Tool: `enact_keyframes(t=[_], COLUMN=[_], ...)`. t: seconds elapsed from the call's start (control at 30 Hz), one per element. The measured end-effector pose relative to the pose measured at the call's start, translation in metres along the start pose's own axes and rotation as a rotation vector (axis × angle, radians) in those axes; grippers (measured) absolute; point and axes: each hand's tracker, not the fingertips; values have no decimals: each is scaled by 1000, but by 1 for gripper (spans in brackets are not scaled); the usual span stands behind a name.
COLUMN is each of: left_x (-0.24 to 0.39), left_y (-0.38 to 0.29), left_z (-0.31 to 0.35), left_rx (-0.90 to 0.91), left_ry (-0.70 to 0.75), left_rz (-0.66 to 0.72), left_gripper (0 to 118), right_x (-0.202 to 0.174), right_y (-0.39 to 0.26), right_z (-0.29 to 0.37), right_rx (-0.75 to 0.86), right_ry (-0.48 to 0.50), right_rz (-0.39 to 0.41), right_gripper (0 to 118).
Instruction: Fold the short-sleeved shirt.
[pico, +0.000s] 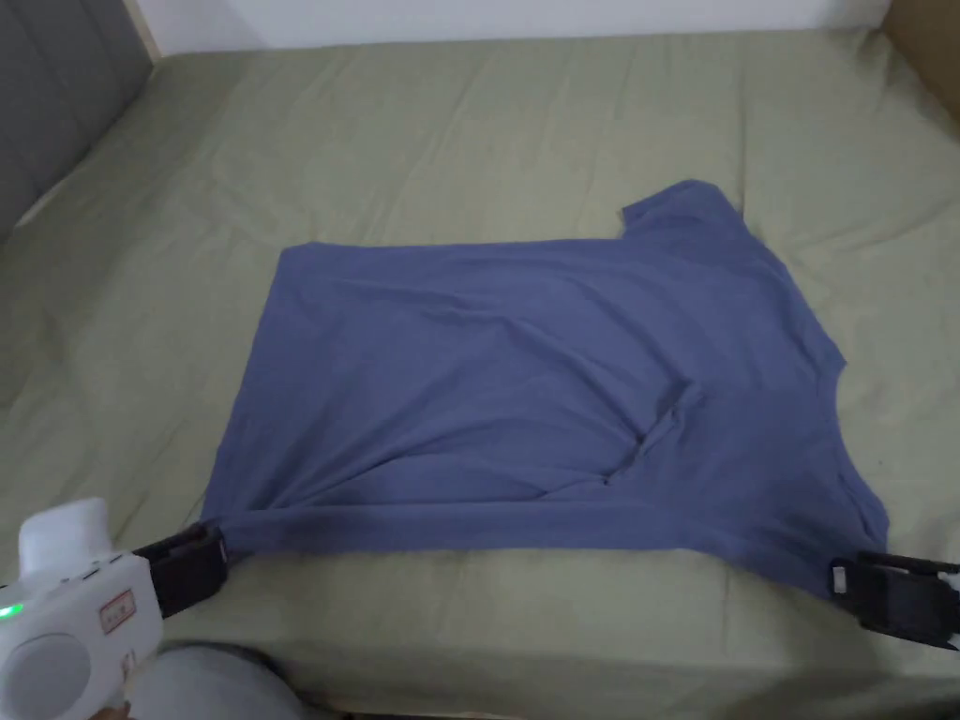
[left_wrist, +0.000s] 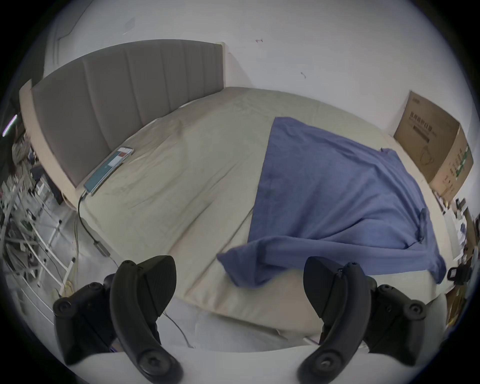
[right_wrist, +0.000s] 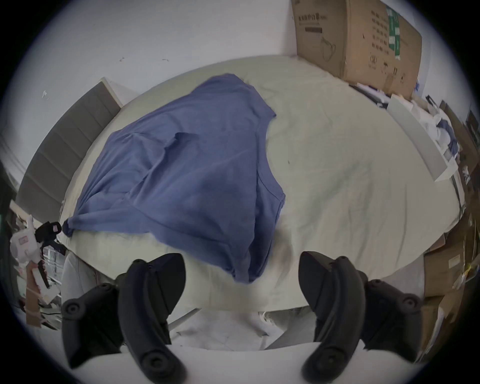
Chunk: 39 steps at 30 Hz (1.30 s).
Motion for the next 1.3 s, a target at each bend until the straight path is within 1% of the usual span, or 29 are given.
enact_keyframes(t=[0.07, 0.1, 0.13, 0.17, 0.2, 0.23, 0.27, 0.3, 0.37, 0.43, 0.47, 0.6, 0.63, 0.67, 0.7, 0.73, 0.77, 0.8, 0.87, 0.9, 0.93, 0.97, 1.0, 1.07, 1.13, 1.2, 1.23, 1.27, 1.3], left_x=[-2, -3, -3, -1, 2, 4, 5, 5, 8, 6, 6, 0, -2, -3, -3, -2, -3, -5, -2, -2, -2, -1, 4, 11, 10, 12, 10, 8, 8], left_y=[-10, -15, -20, -26, -28, -30, -30, -30, -31, -23, -18, 2, 7, 12, 17, 22, 23, 25, 30, 30, 30, 28, 25, 18, 11, 12, 15, 17, 19], left_z=[13, 18, 23, 31, 37, 40, 41, 41, 42, 42, 40, 21, 15, 5, -5, -13, -15, -20, -29, -34, -38, -40, -42, -47, -46, -41, -40, -37, -36], left_rx=[-10, -16, -20, -11, 17, 11, 2, -2, 30, 27, 40, 49, 36, 5, -28, -43, -36, -22, -55, -72, -71, -78, -114, -159, -140, -124, -123, -124, -122], left_ry=[-17, -11, -5, 12, 44, 51, 53, 57, 84, 46, 36, 34, 31, 6, -7, -16, -44, -93, -88, -84, -89, -95, -82, -77, -98, -66, -77, -80, -74], left_rz=[30, 38, 31, 14, -16, -27, -30, -31, -14, 2, 30, 47, 42, 39, 39, 52, 71, 101, 156, 165, 162, 157, 124, 69, 70, 67, 67, 68, 63], left_gripper=[102, 102, 98, 88, 67, 25, 0, 0, 0, 0, 0, 0, 14, 41, 72, 97, 98, 98, 98, 91, 69, 50, 40, 34, 4, 4, 4, 4, 4], right_x=[-3, -5, -7, -11, -15, -17, -19, -20, -24, -26, -29, -24, -22, -20, -19, -17, -16, -15, -12, -11, -9, -8, -7, -13, -12, -13, -13, -14, -15], right_y=[-6, -10, -12, -14, -17, -21, -22, -22, -17, -12, -12, -12, -13, -14, -15, -17, -19, -21, -23, -25, -25, -25, -25, -23, -23, -21, -20, -19, -17], right_z=[13, 21, 28, 35, 41, 45, 47, 48, 48, 50, 52, 46, 44, 41, 38, 36, 34, 33, 30, 28, 26, 24, 23, 23, 20, 19, 18, 17, 16], right_rx=[26, 35, 42, 56, 82, 95, 100, 105, 104, 94, 102, 118, 113, 100, 95, 87, 80, 76, 69, 61, 51, 45, 40, 32, 26, 27, 33, 44, 53], right_ry=[4, 0, -5, -22, -38, -46, -42, -35, -36, -1, -8, 20, 20, 17, 16, 12, 9, 4, -6, -4, -4, -4, -4, -11, -10, -8, -9, -19, -35], right_rz=[5, 9, 10, 10, 12, 14, 22, 33, 33, 50, 47, -10, -22, -35, -42, -49, -51, -53, -63, -74, -84, -87, -87, -86, -87, -91, -86, -82, -74], right_gripper=[93, 87, 67, 49, 35, 17, 6, 0, 0, 0, 0, 0, 0, 0, 0, 0, 0, 0, 0, 0, 0, 0, 0, 0, 0, 0, 4, 21, 50])
